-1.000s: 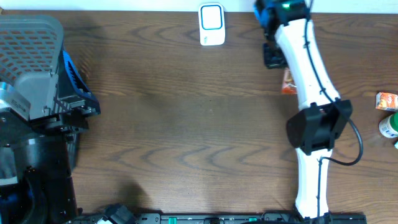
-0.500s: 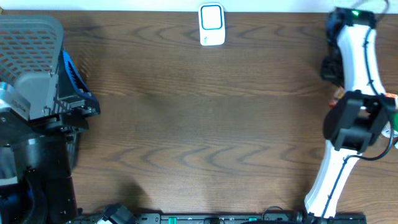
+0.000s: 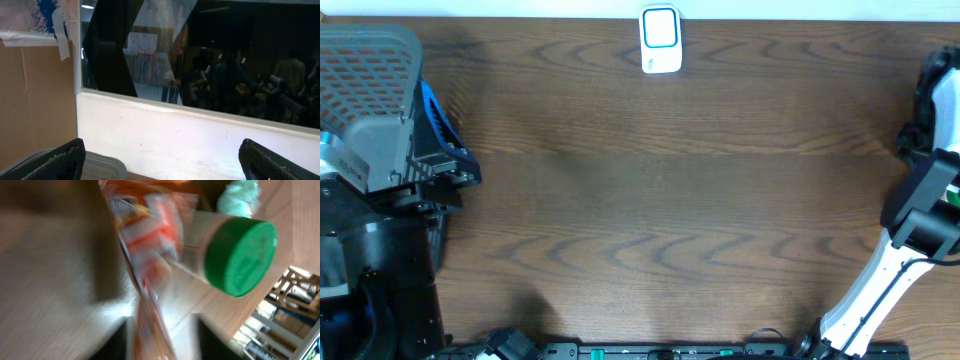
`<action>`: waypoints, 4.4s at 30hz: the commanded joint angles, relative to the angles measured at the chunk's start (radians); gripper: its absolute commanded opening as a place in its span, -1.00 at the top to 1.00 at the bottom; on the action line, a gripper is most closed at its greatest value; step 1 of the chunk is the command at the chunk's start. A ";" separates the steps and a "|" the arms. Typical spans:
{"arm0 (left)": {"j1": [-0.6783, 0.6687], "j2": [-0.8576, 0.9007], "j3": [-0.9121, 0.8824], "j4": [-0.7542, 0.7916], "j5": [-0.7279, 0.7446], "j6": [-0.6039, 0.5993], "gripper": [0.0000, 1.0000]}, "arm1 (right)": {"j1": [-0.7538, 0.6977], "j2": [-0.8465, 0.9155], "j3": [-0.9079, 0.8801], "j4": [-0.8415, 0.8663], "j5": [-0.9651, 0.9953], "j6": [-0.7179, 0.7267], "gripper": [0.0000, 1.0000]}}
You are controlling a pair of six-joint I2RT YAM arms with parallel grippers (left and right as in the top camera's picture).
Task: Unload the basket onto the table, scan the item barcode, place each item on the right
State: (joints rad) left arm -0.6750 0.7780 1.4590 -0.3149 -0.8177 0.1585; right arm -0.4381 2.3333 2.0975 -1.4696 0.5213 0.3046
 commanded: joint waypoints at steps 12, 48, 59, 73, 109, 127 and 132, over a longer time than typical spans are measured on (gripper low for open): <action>0.003 -0.001 -0.002 0.001 -0.006 0.013 -0.95 | 0.084 -0.346 0.067 -0.016 -0.317 -0.021 -0.99; 0.003 -0.001 -0.002 0.001 -0.006 0.013 -0.96 | 0.276 -1.485 0.066 -0.105 -0.393 -0.021 -0.99; 0.003 -0.001 -0.002 0.001 -0.006 0.013 -0.96 | 0.283 -1.727 0.047 -0.161 -0.352 -0.021 -0.99; 0.003 -0.001 -0.002 0.001 -0.006 0.013 -0.96 | 0.293 -2.008 -0.222 -0.041 -0.249 -0.022 -0.99; 0.003 -0.001 -0.002 0.001 -0.006 0.013 -0.96 | 0.436 -2.328 -1.571 1.139 -0.336 0.065 -0.98; 0.003 -0.001 -0.002 0.001 -0.006 0.013 -0.96 | 0.455 -2.328 -1.997 1.472 -0.351 0.084 -0.98; 0.003 -0.001 -0.002 0.002 -0.006 0.013 -0.96 | 0.460 -2.328 -2.076 1.550 -0.356 0.079 -0.98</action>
State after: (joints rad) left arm -0.6750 0.7780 1.4590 -0.3149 -0.8181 0.1585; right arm -0.0013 0.0124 0.0536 0.0612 0.1741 0.3759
